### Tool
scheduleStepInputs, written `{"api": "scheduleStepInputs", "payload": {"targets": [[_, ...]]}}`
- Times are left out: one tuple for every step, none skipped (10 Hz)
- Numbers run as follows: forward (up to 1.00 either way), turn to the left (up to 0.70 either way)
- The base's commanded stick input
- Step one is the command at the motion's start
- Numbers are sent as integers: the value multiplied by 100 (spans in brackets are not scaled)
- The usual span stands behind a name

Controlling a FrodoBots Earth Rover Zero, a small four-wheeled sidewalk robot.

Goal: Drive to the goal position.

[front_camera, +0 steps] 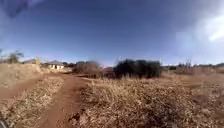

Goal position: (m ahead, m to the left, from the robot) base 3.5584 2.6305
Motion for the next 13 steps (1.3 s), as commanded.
{"api": "scheduleStepInputs", "payload": {"targets": [[50, 0], [50, 0], [50, 0], [50, 0], [50, 0], [50, 0], [50, 0], [50, 0], [50, 27], [50, 50], [50, 50], [50, 50], [50, 50]]}}
